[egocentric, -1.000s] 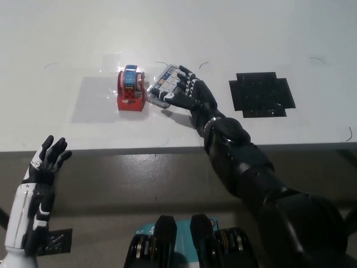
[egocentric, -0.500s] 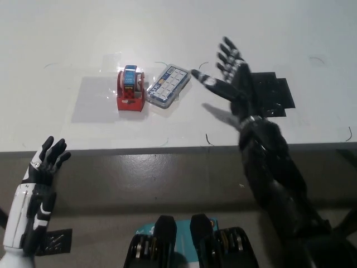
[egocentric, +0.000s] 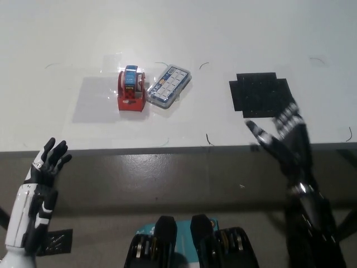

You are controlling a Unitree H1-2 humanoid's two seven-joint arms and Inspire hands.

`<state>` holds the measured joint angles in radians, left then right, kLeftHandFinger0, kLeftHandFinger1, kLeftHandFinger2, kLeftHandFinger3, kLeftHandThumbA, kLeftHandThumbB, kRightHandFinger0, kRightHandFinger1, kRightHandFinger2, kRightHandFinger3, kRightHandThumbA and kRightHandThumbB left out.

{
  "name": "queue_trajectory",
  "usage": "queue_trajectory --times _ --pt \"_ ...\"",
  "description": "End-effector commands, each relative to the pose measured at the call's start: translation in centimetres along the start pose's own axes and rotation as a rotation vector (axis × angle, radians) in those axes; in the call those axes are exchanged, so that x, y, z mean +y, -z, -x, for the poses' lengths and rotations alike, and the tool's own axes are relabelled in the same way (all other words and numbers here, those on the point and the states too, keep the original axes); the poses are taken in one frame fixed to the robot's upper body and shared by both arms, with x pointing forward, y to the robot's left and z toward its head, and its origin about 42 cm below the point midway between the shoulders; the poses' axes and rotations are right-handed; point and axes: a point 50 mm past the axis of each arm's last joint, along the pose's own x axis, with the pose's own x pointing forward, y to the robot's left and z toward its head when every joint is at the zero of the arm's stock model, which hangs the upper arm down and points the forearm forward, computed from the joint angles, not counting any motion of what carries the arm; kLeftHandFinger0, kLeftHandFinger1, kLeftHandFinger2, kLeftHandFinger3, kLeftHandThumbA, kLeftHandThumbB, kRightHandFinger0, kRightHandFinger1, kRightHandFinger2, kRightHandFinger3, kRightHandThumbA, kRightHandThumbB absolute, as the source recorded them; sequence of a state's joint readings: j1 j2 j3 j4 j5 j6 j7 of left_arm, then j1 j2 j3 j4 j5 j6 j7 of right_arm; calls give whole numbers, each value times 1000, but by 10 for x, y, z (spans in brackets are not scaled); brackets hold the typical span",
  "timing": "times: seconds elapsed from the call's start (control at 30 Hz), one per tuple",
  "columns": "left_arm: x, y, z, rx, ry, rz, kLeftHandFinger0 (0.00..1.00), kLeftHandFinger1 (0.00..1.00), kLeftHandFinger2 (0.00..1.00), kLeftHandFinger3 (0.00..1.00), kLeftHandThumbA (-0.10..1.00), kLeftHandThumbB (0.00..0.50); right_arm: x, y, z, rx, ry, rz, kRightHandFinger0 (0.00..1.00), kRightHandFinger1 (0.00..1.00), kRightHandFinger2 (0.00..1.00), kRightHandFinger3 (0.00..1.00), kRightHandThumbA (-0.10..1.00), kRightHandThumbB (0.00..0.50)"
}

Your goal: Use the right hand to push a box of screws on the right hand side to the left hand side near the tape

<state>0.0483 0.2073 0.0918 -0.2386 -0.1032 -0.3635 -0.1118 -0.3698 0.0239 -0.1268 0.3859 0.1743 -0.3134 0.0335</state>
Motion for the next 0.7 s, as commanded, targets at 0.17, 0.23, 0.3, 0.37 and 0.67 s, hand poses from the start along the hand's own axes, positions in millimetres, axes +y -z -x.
queue_trajectory --times 0.17,0.23,0.3,0.37,0.67 --pt "14 -19 -37 -103 21 -72 1000 1000 1000 1000 937 50 5 -145 148 -488 -366 166 1000 1000 1000 1000 1000 233" --pt "14 -20 -40 -117 25 -69 1000 1000 1000 1000 940 42 1 -147 157 -467 -371 194 1000 1000 1000 1000 1000 231" --pt "13 -20 -42 -115 20 -71 1000 1000 1000 1000 943 46 -3 -147 163 -453 -382 200 1000 1000 1000 1000 1000 219" --pt "14 -20 -45 -124 9 -75 1000 1000 1000 1000 942 53 -8 -147 169 -430 -396 201 1000 1000 1000 1000 1000 212" --pt "11 -18 -40 -112 0 -59 1000 1000 1000 1000 936 64 -11 -130 176 -349 -396 189 1000 1000 1000 1000 1000 234"
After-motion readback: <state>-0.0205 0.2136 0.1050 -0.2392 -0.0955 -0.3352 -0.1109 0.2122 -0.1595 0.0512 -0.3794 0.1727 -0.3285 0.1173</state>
